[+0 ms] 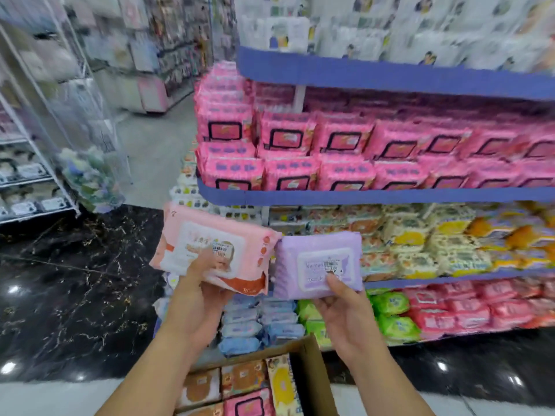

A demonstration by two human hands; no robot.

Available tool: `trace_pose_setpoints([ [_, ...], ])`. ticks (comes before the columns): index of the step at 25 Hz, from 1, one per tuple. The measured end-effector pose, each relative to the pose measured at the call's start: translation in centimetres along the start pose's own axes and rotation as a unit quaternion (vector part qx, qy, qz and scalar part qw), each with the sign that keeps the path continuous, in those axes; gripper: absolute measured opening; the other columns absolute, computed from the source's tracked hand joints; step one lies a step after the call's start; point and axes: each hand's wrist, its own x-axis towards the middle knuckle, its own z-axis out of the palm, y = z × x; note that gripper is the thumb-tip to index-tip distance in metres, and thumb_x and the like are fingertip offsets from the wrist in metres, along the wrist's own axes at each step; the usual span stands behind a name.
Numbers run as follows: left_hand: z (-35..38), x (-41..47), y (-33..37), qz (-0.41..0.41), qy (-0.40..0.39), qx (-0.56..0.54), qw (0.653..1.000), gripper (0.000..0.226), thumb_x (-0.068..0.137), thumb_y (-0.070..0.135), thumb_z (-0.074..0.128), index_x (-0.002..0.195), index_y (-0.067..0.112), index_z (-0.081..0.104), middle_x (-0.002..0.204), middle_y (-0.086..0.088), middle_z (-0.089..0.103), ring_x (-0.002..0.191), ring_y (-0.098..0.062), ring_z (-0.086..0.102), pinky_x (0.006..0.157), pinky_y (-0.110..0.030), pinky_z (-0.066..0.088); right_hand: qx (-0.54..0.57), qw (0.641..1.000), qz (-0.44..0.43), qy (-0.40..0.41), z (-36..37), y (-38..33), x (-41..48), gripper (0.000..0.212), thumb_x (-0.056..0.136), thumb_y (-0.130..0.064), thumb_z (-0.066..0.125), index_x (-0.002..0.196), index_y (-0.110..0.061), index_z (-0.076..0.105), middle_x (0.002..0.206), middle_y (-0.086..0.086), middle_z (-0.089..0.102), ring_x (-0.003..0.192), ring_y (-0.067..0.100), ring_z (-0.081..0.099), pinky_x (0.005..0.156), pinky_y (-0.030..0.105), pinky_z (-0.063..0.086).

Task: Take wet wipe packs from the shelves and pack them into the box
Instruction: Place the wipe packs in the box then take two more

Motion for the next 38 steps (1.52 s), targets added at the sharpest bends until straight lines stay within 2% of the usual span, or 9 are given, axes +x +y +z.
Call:
trace_pose_setpoints([
  [2, 3.0, 0.1, 2.0, -0.002, -0.032, 0.009, 0.999, 0.050, 0.086, 0.044, 0.067, 0.103, -0.002, 0.073, 0.124, -0.024, 0.069, 0.109, -0.034, 0.070, 0.079, -0.039, 0.063, 0.009, 1.000, -0.024, -0.007, 1.2, -3.3, -0.4, 0.077, 0.055, -0.019, 0.095, 0.122, -0.009, 0.060, 0.105, 0.011, 0.073, 0.082, 0.021, 0.075, 0.065, 0.031, 0.061],
  [4, 7.1, 0.7, 3.6, 0.018, -0.041, 0.026, 0.999, 0.077, 0.069, 0.053, 0.085, 0.096, -0.016, 0.064, 0.113, -0.024, 0.072, 0.114, -0.038, 0.067, 0.076, -0.039, 0.064, 0.022, 0.998, -0.060, 0.005, 1.8, -7.8, -0.9, 0.051, 0.072, -0.014, 0.078, 0.119, -0.010, 0.059, 0.102, 0.010, 0.070, 0.078, 0.019, 0.074, 0.065, 0.032, 0.061],
  [11, 25.9, 2.7, 1.1, 0.126, -0.083, 0.108, 0.983, 0.042, 0.083, 0.034, 0.072, 0.123, 0.027, 0.065, 0.111, -0.002, 0.077, 0.100, -0.026, 0.074, 0.073, -0.044, 0.063, 0.025, 0.983, -0.166, 0.078, -6.0, -24.4, -0.4, 0.050, 0.089, -0.005, 0.067, 0.137, -0.015, 0.057, 0.129, 0.011, 0.068, 0.097, 0.025, 0.071, 0.071, 0.035, 0.058],
  [18, 46.0, 4.8, -14.6, 0.096, -0.139, 0.171, 0.971, 0.076, 0.060, 0.041, 0.092, 0.125, 0.016, 0.062, 0.094, -0.028, 0.071, 0.089, -0.046, 0.071, 0.079, -0.070, 0.056, 0.010, 0.963, -0.231, 0.138, -23.3, -42.6, -1.8, 0.062, 0.079, -0.004, 0.074, 0.137, -0.008, 0.054, 0.121, 0.018, 0.070, 0.101, 0.034, 0.073, 0.072, 0.038, 0.062],
  [21, 54.1, 5.8, -20.9, 0.073, -0.173, 0.142, 0.972, 0.099, 0.058, 0.047, 0.092, 0.135, 0.000, 0.053, 0.081, -0.033, 0.068, 0.086, -0.036, 0.073, 0.083, -0.057, 0.060, -0.013, 0.948, -0.279, 0.155, -29.1, -49.3, -2.1, 0.062, 0.077, -0.002, 0.074, 0.136, -0.013, 0.058, 0.124, 0.020, 0.069, 0.106, 0.036, 0.071, 0.076, 0.039, 0.063],
  [25, 66.2, 8.3, -28.9, 0.039, -0.196, 0.102, 0.974, 0.074, 0.072, 0.036, 0.082, 0.124, -0.012, 0.058, 0.061, -0.024, 0.067, 0.064, -0.023, 0.072, 0.072, -0.049, 0.058, -0.012, 0.927, -0.328, 0.184, -36.5, -58.3, 0.3, 0.065, 0.070, -0.004, 0.077, 0.132, -0.012, 0.060, 0.122, 0.018, 0.071, 0.101, 0.031, 0.073, 0.071, 0.034, 0.062],
  [28, 74.0, 11.9, -33.7, 0.022, -0.191, 0.052, 0.980, 0.095, 0.062, 0.046, 0.084, 0.128, -0.015, 0.053, 0.092, -0.027, 0.071, 0.072, -0.023, 0.074, 0.055, -0.035, 0.059, -0.010, 0.917, -0.342, 0.203, -41.6, -64.3, 4.2, 0.065, 0.069, -0.003, 0.077, 0.131, -0.009, 0.060, 0.121, 0.019, 0.071, 0.101, 0.031, 0.073, 0.073, 0.037, 0.063],
  [33, 85.9, 20.0, -40.0, 0.021, -0.185, 0.046, 0.981, 0.054, 0.084, 0.030, 0.074, 0.121, -0.007, 0.061, 0.079, -0.014, 0.075, 0.091, -0.026, 0.075, 0.069, -0.040, 0.060, -0.018, 0.911, -0.340, 0.234, -51.1, -75.2, 13.3, 0.058, 0.071, 0.001, 0.074, 0.127, -0.005, 0.062, 0.117, 0.021, 0.072, 0.098, 0.032, 0.074, 0.072, 0.037, 0.063],
  [38, 93.7, 25.5, -44.0, 0.028, -0.153, 0.056, 0.986, 0.053, 0.082, 0.030, 0.074, 0.132, 0.016, 0.062, 0.118, -0.014, 0.073, 0.104, -0.032, 0.072, 0.067, -0.042, 0.063, -0.019, 0.925, -0.297, 0.235, -59.4, -82.7, 22.5, 0.070, 0.066, -0.004, 0.083, 0.132, -0.003, 0.058, 0.121, 0.022, 0.070, 0.108, 0.038, 0.069, 0.075, 0.038, 0.063],
])
